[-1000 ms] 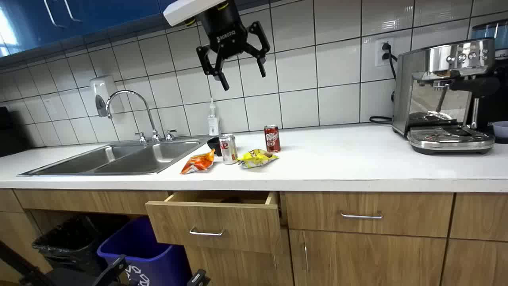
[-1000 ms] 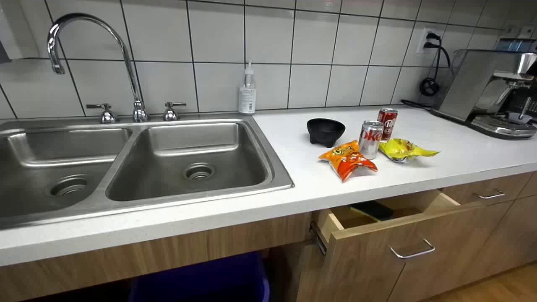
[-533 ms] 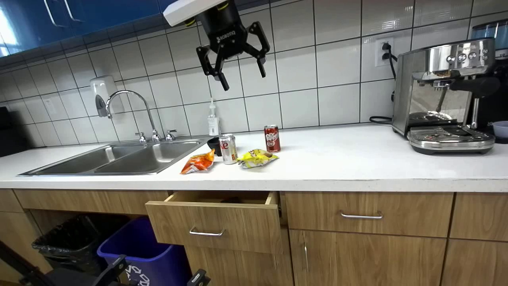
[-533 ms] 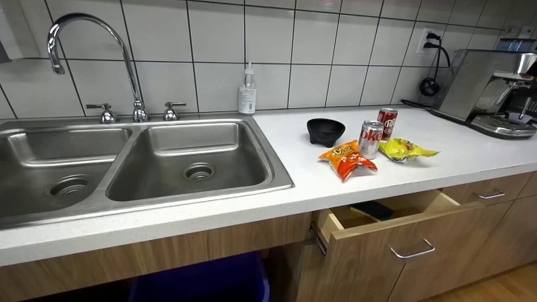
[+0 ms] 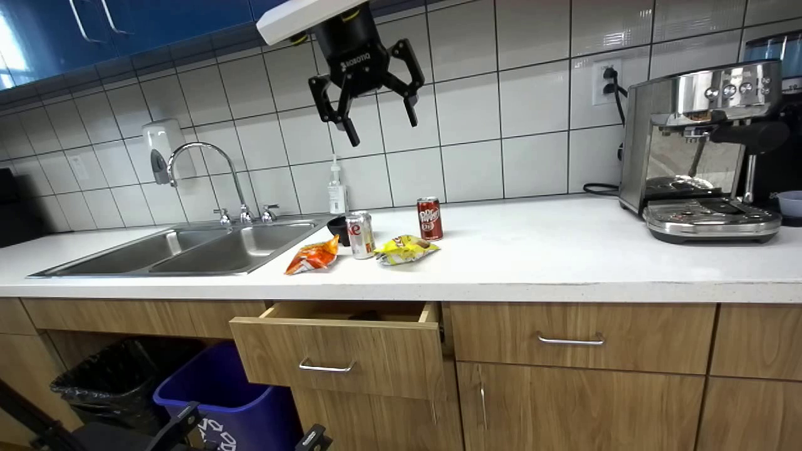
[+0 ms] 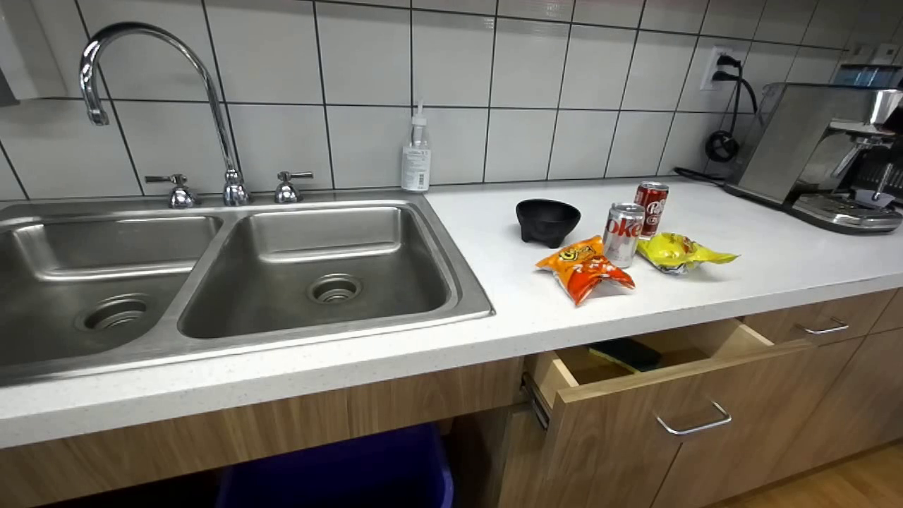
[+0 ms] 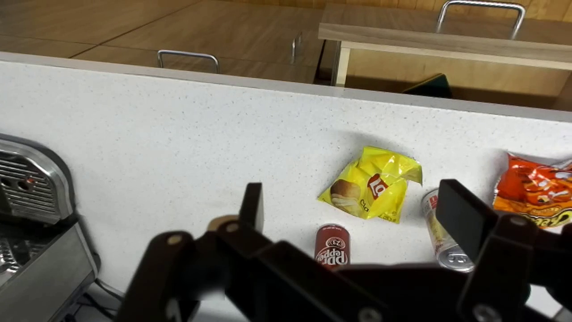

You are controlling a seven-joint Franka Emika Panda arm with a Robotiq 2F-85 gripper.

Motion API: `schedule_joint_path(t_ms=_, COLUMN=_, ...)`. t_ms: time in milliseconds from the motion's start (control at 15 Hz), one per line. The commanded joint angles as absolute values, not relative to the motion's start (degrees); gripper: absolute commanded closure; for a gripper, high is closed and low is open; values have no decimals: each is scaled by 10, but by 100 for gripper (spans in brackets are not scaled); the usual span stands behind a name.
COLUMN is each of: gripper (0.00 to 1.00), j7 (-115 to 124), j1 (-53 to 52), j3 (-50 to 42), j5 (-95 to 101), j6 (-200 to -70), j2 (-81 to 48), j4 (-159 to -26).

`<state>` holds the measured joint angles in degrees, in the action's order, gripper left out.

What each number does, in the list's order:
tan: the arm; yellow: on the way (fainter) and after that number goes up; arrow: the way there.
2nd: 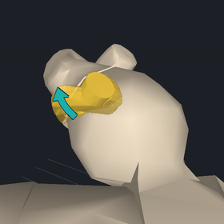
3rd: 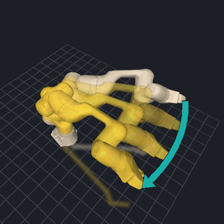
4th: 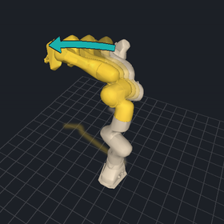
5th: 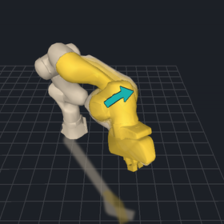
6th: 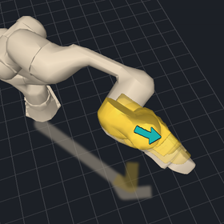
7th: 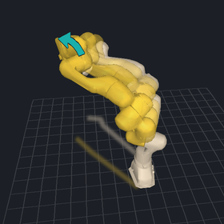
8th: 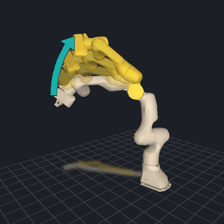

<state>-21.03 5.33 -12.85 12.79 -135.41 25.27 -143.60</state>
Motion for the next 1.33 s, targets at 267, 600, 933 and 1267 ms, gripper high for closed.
schedule_joint_path(t_ms=267, gripper=0, j7=-219, j1=33, j3=-123, j5=98, j6=-1402, j2=213, j4=-1468)
schedule_joint_path(t_ms=600, gripper=0, j7=-227, j1=14, j3=-118, j5=65, j6=-1447, j2=171, j4=-1480)
schedule_joint_path(t_ms=933, gripper=0, j7=-232, j1=4, j3=-109, j5=45, j6=-1481, j2=134, j4=-1489)
schedule_joint_path(t_ms=1267, gripper=0, j7=-244, j1=1, j3=-103, j5=31, j6=-1508, j2=94, j4=-1497)
